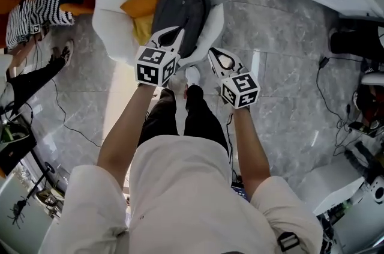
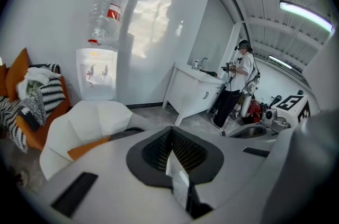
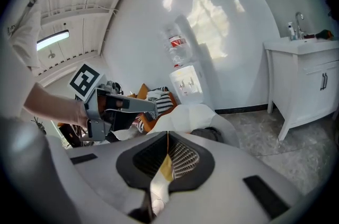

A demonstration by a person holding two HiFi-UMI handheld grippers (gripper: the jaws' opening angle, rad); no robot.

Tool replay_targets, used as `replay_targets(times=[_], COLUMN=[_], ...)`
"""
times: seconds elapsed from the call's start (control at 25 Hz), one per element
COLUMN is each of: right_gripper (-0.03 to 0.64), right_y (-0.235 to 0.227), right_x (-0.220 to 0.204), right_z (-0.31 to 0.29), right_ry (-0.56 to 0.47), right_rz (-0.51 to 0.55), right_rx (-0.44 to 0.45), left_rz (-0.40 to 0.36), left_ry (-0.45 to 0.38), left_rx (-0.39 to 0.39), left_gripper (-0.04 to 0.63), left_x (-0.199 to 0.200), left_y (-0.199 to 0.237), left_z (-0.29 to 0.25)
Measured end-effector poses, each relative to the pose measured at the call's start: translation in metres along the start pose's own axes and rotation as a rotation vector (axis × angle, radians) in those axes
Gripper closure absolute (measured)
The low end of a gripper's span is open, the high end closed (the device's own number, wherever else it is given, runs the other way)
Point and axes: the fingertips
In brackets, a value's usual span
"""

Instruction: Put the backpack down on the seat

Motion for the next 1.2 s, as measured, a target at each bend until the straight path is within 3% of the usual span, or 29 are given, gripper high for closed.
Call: replay_targets(times=[0.4,0.88,1.2], right_gripper=[0.592,0.592,0.592], right_y=[0.022,0.061,0.126], right_x=[0.022,0.015,0.005], right_z=[0.018,0.010,0.018], right_ry=[-0.008,0.004,-0.001], right_rz=[0.038,0.075,0.118], right_rx=[0.031,0.023,0.006], left_rz=[0.104,0.087,0.080], left_ry=[-0.074,-0.133,-0.171], left_rx=[0.051,0.055,0.034], left_gripper=[0.578,0.578,0.577], left_x=[0.013,0.008,-0.016], left_y=[0.010,0.031,0.037], left_z=[0.070,0.117,0.181])
Point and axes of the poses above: the fingertips, and each gripper's own axes: z backward along the fingers, y to its left, x out of its top, and after that the axes turned 9 degrees about x, right-handed
